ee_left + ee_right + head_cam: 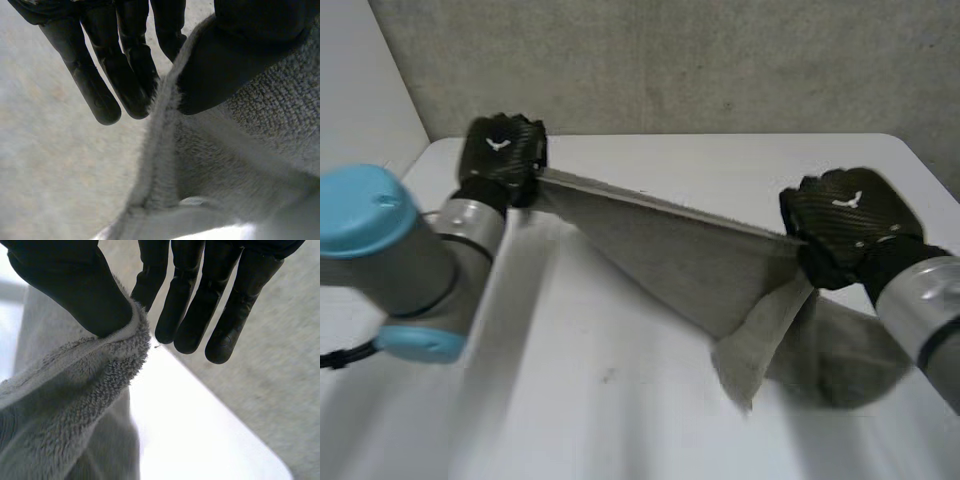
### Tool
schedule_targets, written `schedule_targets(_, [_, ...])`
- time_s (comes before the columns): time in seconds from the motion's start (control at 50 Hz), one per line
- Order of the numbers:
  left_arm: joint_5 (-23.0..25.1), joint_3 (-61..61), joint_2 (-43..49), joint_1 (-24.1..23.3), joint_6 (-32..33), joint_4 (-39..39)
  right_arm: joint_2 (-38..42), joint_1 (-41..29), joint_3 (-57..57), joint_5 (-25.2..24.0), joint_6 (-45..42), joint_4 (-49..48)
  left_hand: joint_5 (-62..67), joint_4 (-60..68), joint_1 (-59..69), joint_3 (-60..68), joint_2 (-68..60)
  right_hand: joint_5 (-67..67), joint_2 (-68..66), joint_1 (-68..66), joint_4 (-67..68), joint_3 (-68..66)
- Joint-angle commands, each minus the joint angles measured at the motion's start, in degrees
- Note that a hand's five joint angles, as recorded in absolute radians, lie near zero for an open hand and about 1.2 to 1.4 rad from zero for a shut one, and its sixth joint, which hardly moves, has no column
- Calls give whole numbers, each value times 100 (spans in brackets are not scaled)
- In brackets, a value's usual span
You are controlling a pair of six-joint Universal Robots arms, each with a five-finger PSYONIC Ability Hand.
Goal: Fold the towel.
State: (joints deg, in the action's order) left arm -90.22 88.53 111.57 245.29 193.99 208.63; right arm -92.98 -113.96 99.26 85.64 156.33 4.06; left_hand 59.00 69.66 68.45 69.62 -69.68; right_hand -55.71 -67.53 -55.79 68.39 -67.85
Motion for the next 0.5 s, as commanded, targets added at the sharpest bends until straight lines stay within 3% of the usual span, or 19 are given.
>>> schedule_targets(0.02, [469,1148,-1435,132,682,-1233,1227,-21,-450,-197,-50,191,1100,1034,1155,1038,-1032,-1429,-1247,-2421,1161,-1215])
schedule_targets(0.08, [514,1272,-1516,221,833,-1685,1693,-21,-635,-258,-286,672,1100,1034,1155,1038,-1032,-1429,-1247,-2421,1161,-1215])
schedule_targets(0.14, [522,1430,-1454,432,1402,-3166,1924,-29,-759,-276,-490,1009,1100,1034,1155,1038,-1032,-1429,-1247,-2421,1161,-1215])
schedule_targets(0.18, [522,1431,-1454,432,1404,-3171,2170,-47,-917,-267,-710,1326,1100,1034,1155,1038,-1032,-1429,-1247,-2421,1161,-1215])
schedule_targets(0.22, [514,1396,-1184,458,1789,-3775,2660,-91,-1284,-267,-1217,1886,1100,1034,1155,1038,-1032,-1429,-1247,-2421,1161,-1215])
schedule_targets(0.4, [522,420,-347,450,1949,-3285,3400,-196,-2666,-118,-1378,1783,1100,1034,1155,1038,-1032,-1429,-1247,-2421,1161,-1215])
schedule_targets(0.46, [505,-433,66,423,1940,-2925,3550,-196,-3510,164,-1386,1440,1100,1034,1155,1038,-1032,-1429,-1247,-2421,1161,-1215])
schedule_targets(0.5, [522,-1377,338,388,1888,-2383,3594,-196,-4385,636,-1430,706,1100,1034,1155,1038,-1032,-1429,-1247,-2421,1161,-1215])
